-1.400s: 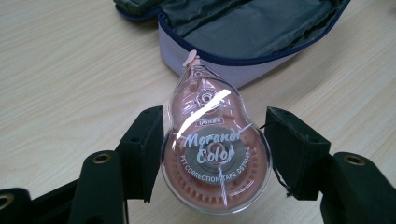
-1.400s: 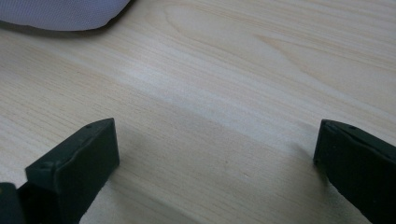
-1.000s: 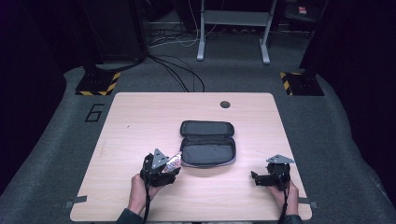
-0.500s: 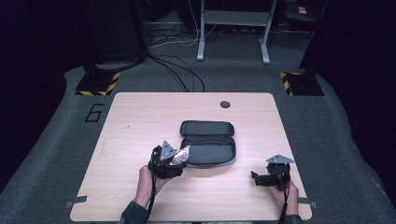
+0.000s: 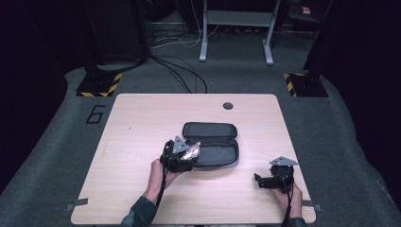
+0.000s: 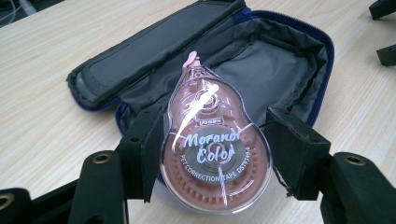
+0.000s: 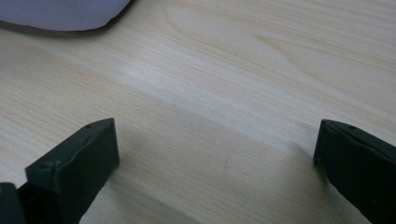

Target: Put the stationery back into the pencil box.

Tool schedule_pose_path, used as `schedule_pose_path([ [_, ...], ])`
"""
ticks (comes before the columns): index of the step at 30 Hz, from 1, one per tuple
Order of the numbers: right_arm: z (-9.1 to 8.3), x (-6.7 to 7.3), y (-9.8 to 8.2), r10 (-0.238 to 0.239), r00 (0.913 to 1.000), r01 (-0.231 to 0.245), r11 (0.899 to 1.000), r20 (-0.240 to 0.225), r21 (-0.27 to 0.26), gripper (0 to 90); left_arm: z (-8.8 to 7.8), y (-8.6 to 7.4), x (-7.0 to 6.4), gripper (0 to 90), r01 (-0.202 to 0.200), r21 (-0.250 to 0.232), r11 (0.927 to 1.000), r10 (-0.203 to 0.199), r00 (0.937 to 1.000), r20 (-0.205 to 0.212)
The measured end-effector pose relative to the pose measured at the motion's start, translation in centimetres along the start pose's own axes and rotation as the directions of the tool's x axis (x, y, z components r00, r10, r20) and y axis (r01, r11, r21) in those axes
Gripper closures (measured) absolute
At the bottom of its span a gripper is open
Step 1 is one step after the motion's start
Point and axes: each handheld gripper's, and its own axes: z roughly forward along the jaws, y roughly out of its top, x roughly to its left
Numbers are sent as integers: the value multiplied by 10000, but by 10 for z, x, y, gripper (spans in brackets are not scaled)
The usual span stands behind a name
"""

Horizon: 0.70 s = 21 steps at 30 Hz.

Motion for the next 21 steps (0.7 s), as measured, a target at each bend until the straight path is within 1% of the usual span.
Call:
schedule_pose_path([
  [1, 0, 0, 0, 33, 10000, -33, 10000, -16, -34, 0, 2, 1, 0, 396, -118, 18, 9999, 118, 9999, -22],
  [3, 0, 0, 0, 23, 10000, -23, 10000, -23, 2, 0, 5, 3, 0, 395, -99, 76, 9999, 98, 9999, 127],
  [4, 0, 0, 0, 51, 10000, -51, 10000, -10, -40, 0, 7, 4, -1, 395, -15, -18, 10000, 15, 10000, 82],
  [6, 0, 0, 0, 42, 10000, -42, 10000, -14, -23, 0, 11, 5, -1, 396, -153, 136, 9998, 151, 9998, 130],
  [7, 0, 0, 0, 42, 10000, -42, 10000, -33, -1, 0, 13, 5, -1, 395, -113, 88, 9999, 113, 9999, 76],
  [8, 0, 0, 0, 47, 10000, -48, 10000, -23, -26, 0, 15, 6, -1, 395, -181, 177, 9997, 178, 9997, 148],
  [9, 0, 0, 0, 10, 10000, -10, 10000, -22, -7, 0, 17, 6, -1, 395, -137, 174, 9998, 133, 9997, 208],
  [10, 0, 0, 0, 51, 10000, -51, 10000, -26, -17, 0, 19, 6, 0, 395, -209, 216, 9995, 206, 9996, 173],
  [13, 0, 0, 0, 43, 10000, -43, 10000, -14, -31, 0, 24, 7, 0, 395, -199, 321, 9993, 190, 9994, 275],
  [14, 0, 0, 0, 33, 10000, -33, 10000, -34, -10, 0, 26, 8, 1, 395, -229, 262, 9994, 223, 9995, 228],
  [15, 0, 0, 0, 48, 10000, -48, 10000, -27, -19, 0, 29, 8, 1, 395, -55, 207, 9998, 48, 9995, 307],
  [16, 0, 0, 0, 33, 10000, -33, 10000, -21, 19, 0, 30, 9, 2, 395, -236, 330, 9992, 226, 9993, 286],
  [17, 0, 0, 0, 43, 10000, -43, 10000, -29, -10, 0, 32, 9, 1, 395, -129, 292, 9995, 120, 9994, 321],
  [19, 0, 0, 0, 18, 10000, -18, 10000, -25, 18, 0, 34, 11, 2, 395, -192, 345, 9992, 179, 9991, 378],
  [20, 0, 0, 0, 45, 10000, -45, 10000, -15, -14, 0, 36, 11, 1, 395, -206, 294, 9994, 196, 9992, 341],
  [21, 0, 0, 0, 10, 10000, -10, 10000, -27, 15, 0, 38, 12, 1, 395, -179, 348, 9992, 167, 9992, 368],
])
